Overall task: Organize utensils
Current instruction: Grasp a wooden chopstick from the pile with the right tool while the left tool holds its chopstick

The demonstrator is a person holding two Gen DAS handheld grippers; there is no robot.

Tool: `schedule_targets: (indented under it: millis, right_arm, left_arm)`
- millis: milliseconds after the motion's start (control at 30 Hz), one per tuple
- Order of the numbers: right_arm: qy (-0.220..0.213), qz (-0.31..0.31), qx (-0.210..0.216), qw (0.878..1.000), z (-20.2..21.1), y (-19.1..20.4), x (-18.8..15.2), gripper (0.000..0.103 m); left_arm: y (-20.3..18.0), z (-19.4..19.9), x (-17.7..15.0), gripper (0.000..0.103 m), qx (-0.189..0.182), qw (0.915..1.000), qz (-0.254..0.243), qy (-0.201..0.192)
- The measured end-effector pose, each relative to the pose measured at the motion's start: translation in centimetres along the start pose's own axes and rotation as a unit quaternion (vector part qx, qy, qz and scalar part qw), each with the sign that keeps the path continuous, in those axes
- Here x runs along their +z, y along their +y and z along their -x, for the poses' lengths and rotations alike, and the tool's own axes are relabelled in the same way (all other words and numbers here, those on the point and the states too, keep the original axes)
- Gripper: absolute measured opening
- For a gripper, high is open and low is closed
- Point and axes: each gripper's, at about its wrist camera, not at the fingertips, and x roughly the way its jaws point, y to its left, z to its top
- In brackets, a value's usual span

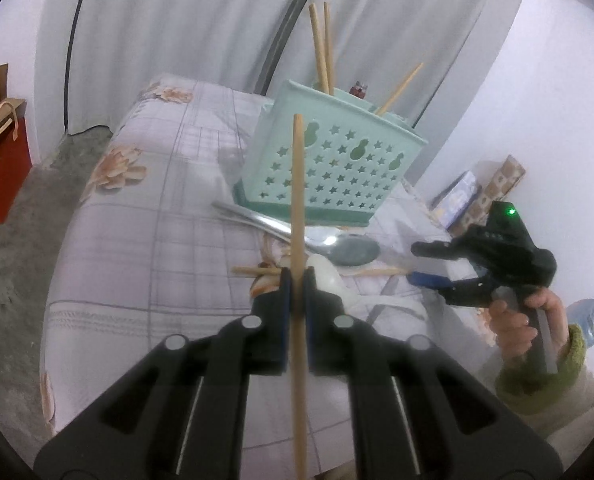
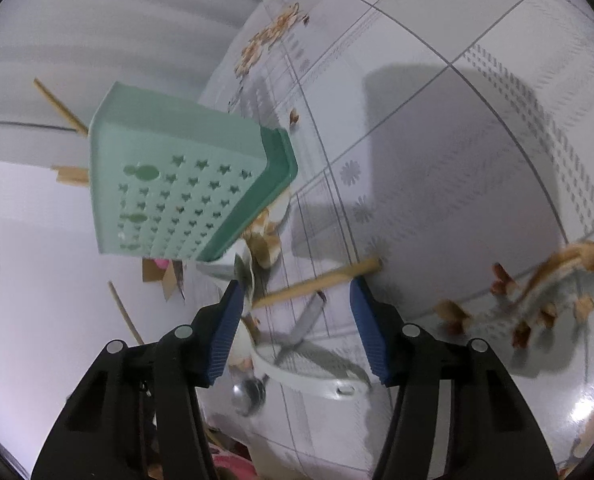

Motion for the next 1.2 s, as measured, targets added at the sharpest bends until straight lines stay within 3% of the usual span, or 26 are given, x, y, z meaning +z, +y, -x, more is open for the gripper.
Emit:
schedule_targets:
  millis: [267,467,600,800,933,1067,1167,1200]
  right_arm:
    - [-0.043,-0.002,-0.033,0.999,-0.9,1.0,1.6,0.051]
    - [-0.082,0.048,-0.113,0.989,-1.2,2.4,1.7,0.049]
    - [-0.112,0.117,-0.196,0.967,-1.9,4.3,0.8,0.048]
    - [-0.131,0.201,-0.269,0.933,-3.8,6.0,-0.6,0.038]
    - [-0.132,0.225,-0.266,0.928,-3.2,6.1,-1.2,0.037]
    - [-0.135,0.291,-0.275,0.906,-2.2,7.0,-1.5,0.037]
    - [-0.109,0.377,-0.276,0.877,-1.7,8.2,-2.0,0.037]
    - [-0.089,0.421,-0.281,0.858,-1.9,8.8,-2.2,0.037]
  left_arm:
    - [0.9,0.1,-0.4,0.005,0.004,0.9999,0.010,0.000]
    - [1.2,0.0,-0.4,0.005,0.004,0.9999,0.012,-0.003]
    - [1.4,0.2,-0.4,0.005,0.003,0.9999,0.013,-0.005]
    - [2.2,0.3,-0.5,0.005,0.004,0.9997,0.022,-0.007]
    - [2.5,0.6,-0.5,0.005,0.005,0.9996,0.024,-0.011]
    - [2.9,0.7,-0.6,0.005,0.008,0.9996,0.025,-0.011]
    - [3.2,0.7,-0.6,0.005,0.009,0.9996,0.026,-0.010]
    - [3.2,0.7,-0.7,0.005,0.009,0.9996,0.026,-0.009]
